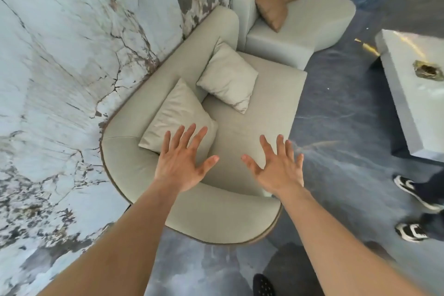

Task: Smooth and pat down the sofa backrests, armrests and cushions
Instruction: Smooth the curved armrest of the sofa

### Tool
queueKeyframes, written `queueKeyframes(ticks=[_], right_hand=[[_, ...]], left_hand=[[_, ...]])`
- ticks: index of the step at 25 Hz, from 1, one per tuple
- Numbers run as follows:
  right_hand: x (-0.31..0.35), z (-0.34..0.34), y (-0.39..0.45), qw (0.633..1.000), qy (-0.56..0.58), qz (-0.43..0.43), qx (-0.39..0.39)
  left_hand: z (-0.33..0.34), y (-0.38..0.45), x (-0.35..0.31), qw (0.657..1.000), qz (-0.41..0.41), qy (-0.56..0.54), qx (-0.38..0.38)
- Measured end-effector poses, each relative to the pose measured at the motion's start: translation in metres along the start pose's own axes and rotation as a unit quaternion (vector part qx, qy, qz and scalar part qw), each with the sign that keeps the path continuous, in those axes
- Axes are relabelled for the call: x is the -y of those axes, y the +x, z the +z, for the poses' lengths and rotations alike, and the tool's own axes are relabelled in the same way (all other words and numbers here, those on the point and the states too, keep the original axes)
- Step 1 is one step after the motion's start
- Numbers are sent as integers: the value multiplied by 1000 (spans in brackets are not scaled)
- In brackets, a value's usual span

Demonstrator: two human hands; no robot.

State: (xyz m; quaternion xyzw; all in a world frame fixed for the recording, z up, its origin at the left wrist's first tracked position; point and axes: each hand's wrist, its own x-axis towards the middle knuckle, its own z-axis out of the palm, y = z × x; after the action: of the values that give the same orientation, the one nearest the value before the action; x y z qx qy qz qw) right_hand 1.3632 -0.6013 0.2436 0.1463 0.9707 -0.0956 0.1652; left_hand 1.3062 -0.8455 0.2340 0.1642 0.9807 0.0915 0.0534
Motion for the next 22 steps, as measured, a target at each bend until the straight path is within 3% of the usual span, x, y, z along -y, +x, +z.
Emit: queueKeyframes(ticks=[5,9,16,22], right_hand=[[55,89,-39,996,26,81,2],[118,174,-55,997,38,69,10],[140,273,-39,996,31,75,-24],[142,308,-28,991,13,84,-105]], left_hand=[[42,-26,84,998,55,-13,14],[84,-43,142,996,84,-14,11],[182,-53,184,992,125,7,26],[221,-43,193,990,137,15,-13]])
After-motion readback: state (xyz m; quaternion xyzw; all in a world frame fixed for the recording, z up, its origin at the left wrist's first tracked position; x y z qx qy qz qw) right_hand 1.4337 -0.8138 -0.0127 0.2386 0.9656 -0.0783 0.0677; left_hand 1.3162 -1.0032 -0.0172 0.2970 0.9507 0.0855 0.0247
